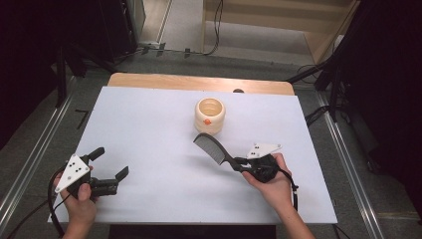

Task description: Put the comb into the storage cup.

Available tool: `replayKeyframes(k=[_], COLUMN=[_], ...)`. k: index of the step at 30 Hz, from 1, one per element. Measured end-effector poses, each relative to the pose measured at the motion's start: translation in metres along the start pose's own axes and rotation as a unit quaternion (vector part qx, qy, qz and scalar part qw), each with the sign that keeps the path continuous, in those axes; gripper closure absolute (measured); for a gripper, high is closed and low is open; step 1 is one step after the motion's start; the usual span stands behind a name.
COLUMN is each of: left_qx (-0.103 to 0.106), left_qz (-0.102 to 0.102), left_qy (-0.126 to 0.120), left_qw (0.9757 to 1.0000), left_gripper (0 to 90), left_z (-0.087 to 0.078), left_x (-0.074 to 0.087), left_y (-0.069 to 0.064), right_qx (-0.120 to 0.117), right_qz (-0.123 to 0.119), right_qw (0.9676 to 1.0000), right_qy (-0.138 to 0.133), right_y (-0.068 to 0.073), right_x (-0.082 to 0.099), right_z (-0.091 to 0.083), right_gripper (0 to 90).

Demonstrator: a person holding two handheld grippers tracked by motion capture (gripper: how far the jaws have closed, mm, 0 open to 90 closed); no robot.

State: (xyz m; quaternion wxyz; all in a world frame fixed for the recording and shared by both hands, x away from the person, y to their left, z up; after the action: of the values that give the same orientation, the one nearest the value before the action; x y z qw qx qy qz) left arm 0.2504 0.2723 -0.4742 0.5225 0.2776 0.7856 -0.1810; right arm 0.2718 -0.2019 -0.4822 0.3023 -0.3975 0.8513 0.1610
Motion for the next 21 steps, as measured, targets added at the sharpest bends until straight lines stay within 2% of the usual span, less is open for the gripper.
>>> replayKeyframes(k=[3, 5, 8, 10, 13, 18, 21], left_qx=[0.001, 0.000, 0.000, 0.004, 0.011, 0.024, 0.034], left_qz=[0.003, 0.001, -0.002, 0.000, 0.003, 0.010, 0.011], left_qy=[0.003, 0.003, 0.007, 0.010, 0.012, 0.010, 0.006], left_qw=[1.0000, 1.0000, 1.0000, 0.9999, 0.9999, 0.9996, 0.9994], left_gripper=[0.0, 0.0, 0.0, 0.0, 0.0, 0.0, 0.0], left_z=[0.004, 0.006, 0.009, 0.011, 0.014, 0.020, 0.023], left_x=[-0.002, -0.005, -0.009, -0.012, -0.016, -0.025, -0.031], left_y=[-0.002, -0.004, -0.006, -0.009, -0.014, -0.022, -0.026], right_qx=[0.000, 0.009, 0.004, 0.001, 0.002, 0.017, 0.017], right_qz=[0.002, 0.001, 0.005, 0.005, 0.006, 0.003, 0.000], right_qw=[0.9999, 0.9998, 0.9994, 0.9987, 0.9982, 0.9960, 0.9948], right_qy=[-0.010, -0.020, -0.035, -0.050, -0.059, -0.088, -0.101], right_y=[0.000, 0.000, -0.001, -0.001, -0.001, 0.001, 0.001], right_x=[0.001, 0.002, 0.002, 0.003, 0.004, 0.004, 0.005], right_z=[-0.001, -0.001, -0.002, -0.003, -0.004, -0.008, -0.010], right_gripper=[70.4, 70.4, 70.4, 70.4, 70.4, 70.4, 70.4])
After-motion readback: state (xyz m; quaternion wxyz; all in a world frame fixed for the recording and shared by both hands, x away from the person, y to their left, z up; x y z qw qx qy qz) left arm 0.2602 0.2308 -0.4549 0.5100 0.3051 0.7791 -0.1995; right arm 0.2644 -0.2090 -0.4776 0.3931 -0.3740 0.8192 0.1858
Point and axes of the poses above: each handheld gripper's, and its own axes: z roughly forward along the jaws, x roughly out of its underside, y roughly to its left, the point moved 1 cm from there along z, roughly forward along the jaws, and after that the axes turned 7 degrees about y, right-handed, at the moved point
